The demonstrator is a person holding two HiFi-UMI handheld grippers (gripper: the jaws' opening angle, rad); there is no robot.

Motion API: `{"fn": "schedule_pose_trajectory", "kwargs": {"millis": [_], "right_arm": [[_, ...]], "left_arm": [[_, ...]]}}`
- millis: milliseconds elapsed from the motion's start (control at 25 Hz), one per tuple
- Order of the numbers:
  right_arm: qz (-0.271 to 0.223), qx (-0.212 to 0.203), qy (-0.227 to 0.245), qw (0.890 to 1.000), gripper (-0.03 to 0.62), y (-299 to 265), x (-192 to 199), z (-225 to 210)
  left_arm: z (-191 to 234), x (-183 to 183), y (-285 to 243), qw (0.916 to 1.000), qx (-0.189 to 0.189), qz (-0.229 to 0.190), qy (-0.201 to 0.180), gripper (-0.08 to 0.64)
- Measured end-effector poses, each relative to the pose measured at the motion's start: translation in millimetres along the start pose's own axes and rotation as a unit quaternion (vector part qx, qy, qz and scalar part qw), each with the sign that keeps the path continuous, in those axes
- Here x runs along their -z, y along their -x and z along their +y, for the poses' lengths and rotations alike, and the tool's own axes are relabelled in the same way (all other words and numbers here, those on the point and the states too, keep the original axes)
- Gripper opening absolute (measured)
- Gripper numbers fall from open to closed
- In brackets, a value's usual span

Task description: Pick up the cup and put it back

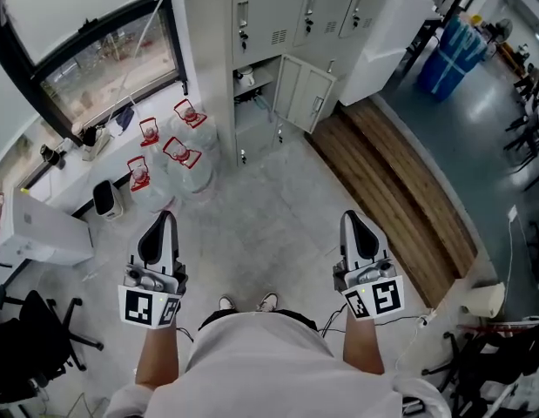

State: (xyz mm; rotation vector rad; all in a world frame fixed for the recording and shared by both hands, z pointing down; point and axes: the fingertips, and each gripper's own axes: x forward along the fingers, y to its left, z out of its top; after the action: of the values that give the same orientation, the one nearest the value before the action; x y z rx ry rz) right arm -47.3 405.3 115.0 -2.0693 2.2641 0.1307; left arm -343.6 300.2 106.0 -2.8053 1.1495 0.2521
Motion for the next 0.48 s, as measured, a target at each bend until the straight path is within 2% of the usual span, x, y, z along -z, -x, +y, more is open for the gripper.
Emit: {"fn": "schedule_pose_trajectory", "kwargs": {"millis": [240,480], "right_arm": [[0.014,0.002,-0.003,1.0,0.017,23.9,16.7,-32.7],[0.028,0.018,-0.015,0.999,0.017,32.4,32.7,-59.8]], "left_arm": [[-34.6,2.3,-9.1,1.0,0.002,-0.002,-0.009,0.021],[-41.7,25.5,-19.8,0.9997,0.0,0.024,0.003,0.021]]}}
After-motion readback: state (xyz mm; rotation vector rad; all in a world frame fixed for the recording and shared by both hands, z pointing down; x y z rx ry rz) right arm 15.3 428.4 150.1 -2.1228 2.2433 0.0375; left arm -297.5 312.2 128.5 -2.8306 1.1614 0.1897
